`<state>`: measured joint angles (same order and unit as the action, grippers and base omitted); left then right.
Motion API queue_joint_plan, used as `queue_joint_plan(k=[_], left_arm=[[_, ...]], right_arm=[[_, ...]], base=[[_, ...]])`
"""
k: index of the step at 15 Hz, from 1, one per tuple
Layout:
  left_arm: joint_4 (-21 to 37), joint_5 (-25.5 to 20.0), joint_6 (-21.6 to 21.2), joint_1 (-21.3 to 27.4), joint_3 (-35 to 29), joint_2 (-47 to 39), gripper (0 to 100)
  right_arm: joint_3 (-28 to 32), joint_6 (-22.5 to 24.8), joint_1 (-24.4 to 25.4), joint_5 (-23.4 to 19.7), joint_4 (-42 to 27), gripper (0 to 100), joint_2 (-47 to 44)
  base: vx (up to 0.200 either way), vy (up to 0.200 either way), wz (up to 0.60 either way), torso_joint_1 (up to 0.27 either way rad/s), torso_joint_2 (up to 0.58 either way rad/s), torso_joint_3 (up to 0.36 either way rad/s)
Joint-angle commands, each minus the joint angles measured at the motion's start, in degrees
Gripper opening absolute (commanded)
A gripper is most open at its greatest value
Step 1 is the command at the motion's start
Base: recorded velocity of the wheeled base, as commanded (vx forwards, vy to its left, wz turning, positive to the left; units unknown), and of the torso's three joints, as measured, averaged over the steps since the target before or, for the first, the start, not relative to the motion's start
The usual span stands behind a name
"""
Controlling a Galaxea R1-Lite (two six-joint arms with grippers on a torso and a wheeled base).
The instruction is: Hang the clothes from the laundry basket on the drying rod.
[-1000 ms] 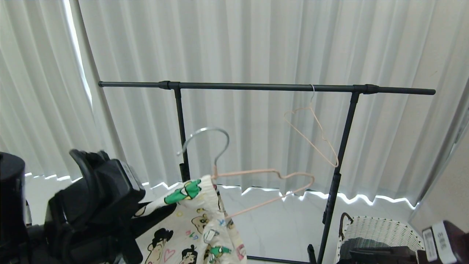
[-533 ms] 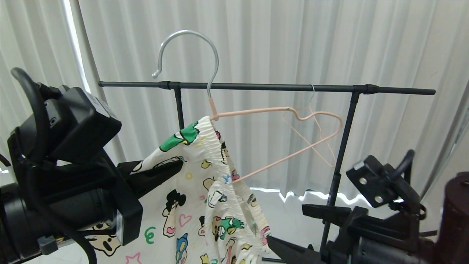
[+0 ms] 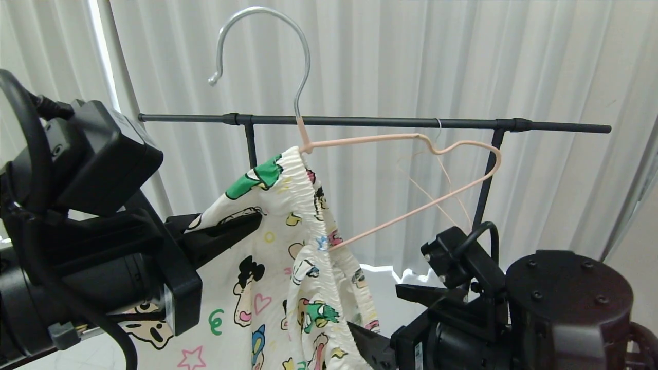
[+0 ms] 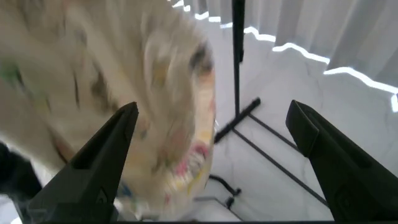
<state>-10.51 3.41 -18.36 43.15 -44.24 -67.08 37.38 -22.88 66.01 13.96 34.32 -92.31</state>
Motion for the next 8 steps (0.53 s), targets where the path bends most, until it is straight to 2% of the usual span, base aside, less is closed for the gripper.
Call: queue_joint_plan(k=[1,4,7,8], left_arm=[[0.0,0.0,0.0,0.0,-0.1,-0.2,0],[-0.1,0.2,0.0,-0.2,-0.1,0.3,0],[0.0,1.2,-0.4,-0.8,0.6,0.1,0],[0.0,3.2,-1.5,-1.8,1.9,0.1,0]], right_arm=[[-2.7,0.8,0.4,1.5,-0.4,100,-0.5],[-5.8,2.7,-3.4,6.5,-1.5,100,-0.4],[-6.1,6.8,-11.5,8.5,-1.5,100,-0.3],[-6.2,8.0,-14.2,9.1,-1.5,100,-0.2]], base=[[0.0,0.0,0.0,0.0,0.0,0.0],[0.0,0.0,0.0,0.0,0.0,0.0],[0.0,0.0,0.0,0.0,0.0,0.0],[0.0,0.0,0.0,0.0,0.0,0.0]])
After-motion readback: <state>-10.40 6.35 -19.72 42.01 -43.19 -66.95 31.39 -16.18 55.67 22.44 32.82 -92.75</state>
